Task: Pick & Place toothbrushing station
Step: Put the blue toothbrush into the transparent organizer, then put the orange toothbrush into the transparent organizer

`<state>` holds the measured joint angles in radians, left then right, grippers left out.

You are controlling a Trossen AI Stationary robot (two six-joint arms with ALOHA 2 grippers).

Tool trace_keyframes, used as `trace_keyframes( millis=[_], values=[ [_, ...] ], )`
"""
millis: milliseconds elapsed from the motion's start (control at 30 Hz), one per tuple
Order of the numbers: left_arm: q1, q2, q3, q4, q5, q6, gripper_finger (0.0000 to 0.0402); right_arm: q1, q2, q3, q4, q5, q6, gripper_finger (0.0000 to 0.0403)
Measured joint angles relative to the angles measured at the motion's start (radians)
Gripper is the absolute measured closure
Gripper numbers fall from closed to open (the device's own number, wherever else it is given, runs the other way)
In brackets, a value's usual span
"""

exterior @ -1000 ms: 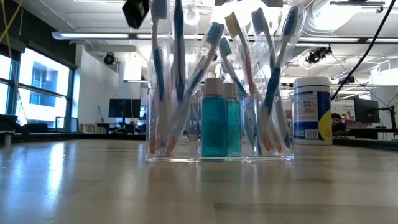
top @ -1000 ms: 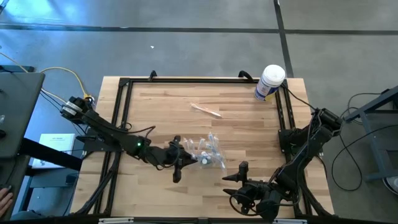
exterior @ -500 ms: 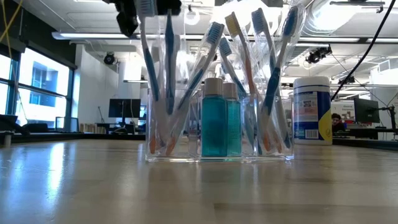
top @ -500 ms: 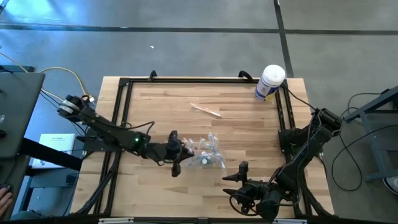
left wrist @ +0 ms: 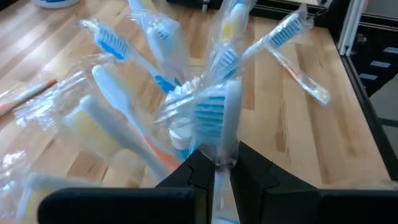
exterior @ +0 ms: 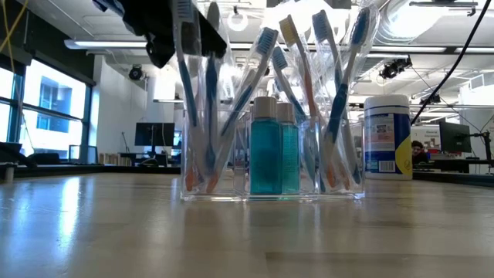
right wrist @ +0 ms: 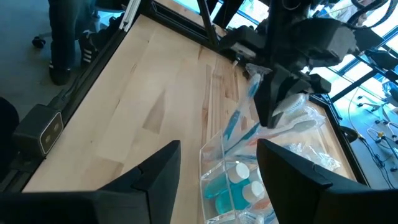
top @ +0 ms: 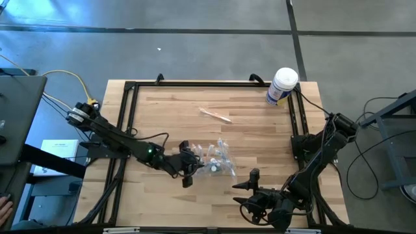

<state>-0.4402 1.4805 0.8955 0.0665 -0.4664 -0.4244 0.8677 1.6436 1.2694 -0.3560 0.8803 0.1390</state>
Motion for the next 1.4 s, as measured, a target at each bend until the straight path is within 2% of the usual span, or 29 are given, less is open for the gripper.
trace_keyframes(
  millis=[333, 567, 733, 900, 1267, 1333, 1400],
  values=[
    [0.012, 0.004, 0.000, -0.001, -0.002, 0.005, 0.0362, 0.000, 0.000, 0.000, 0.000, 0.000, 0.000, 0.0200],
    [0.008, 0.004, 0.000, -0.003, -0.012, 0.000, 0.0312, 0.000, 0.000, 0.000, 0.000, -0.001, -0.002, 0.0200],
    [-0.019, 0.003, -0.001, 0.005, -0.051, 0.008, 0.0264, 0.000, 0.000, 0.000, 0.000, -0.001, -0.004, 0.0200],
    [-0.051, -0.024, -0.002, 0.018, -0.098, 0.043, 0.0234, 0.000, 0.000, 0.000, 0.000, -0.001, -0.004, 0.0200],
    [-0.141, -0.143, -0.002, 0.017, -0.254, 0.136, 0.0226, 0.000, 0.000, 0.000, -0.015, -0.003, 0.011, 0.0200],
    [-0.164, -0.154, -0.002, 0.017, -0.284, 0.137, 0.0226, 0.000, 0.000, 0.000, -0.052, -0.031, 0.055, 0.0200],
    [-0.189, -0.160, -0.002, 0.017, -0.318, 0.139, 0.0226, 0.000, 0.000, 0.000, -0.100, -0.105, 0.119, 0.0200]
  ],
)
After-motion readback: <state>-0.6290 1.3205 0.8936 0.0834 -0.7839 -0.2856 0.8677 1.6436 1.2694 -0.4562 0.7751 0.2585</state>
